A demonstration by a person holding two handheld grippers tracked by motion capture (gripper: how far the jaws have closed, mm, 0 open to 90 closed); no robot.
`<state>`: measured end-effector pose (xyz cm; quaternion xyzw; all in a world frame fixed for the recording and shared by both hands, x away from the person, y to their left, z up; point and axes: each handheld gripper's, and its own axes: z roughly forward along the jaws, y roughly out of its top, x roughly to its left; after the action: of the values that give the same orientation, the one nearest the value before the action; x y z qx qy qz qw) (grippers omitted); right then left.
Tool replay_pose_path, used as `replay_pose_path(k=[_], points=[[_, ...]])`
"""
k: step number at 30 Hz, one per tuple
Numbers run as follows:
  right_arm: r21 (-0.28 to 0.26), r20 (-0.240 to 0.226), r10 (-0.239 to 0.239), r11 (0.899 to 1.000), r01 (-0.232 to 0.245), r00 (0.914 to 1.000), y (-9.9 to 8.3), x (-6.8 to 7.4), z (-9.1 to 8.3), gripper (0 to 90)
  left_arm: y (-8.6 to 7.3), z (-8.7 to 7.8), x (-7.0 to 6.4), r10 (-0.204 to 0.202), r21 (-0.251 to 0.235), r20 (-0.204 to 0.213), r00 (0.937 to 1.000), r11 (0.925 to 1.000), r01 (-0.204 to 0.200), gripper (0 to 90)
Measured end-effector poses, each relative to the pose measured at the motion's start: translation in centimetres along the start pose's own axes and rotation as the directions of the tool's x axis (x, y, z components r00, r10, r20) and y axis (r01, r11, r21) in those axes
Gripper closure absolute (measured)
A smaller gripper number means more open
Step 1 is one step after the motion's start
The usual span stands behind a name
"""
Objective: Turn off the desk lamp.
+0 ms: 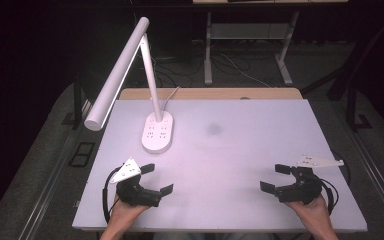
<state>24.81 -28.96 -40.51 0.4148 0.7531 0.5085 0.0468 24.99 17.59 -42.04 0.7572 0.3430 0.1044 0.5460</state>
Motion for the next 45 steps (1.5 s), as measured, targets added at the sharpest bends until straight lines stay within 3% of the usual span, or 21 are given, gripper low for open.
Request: replay_pose_path(k=[33, 45], points=[[0.055, 0.002, 0.003, 0.999, -0.003, 1.0000, 0.1, 0.1, -0.1, 1.0, -0.1, 0.1, 0.0, 0.000, 0.002, 0.017, 0.9999, 1.0000, 0.000, 0.0], [0.095, 0.001, -0.032, 0.995, 0.032, 0.9995, 1.6, 0.3, 0.6, 1.1, 0.0, -0.2, 0.1, -0.006, -0.008, 0.009, 0.9999, 0.9999, 0.006, 0.0]])
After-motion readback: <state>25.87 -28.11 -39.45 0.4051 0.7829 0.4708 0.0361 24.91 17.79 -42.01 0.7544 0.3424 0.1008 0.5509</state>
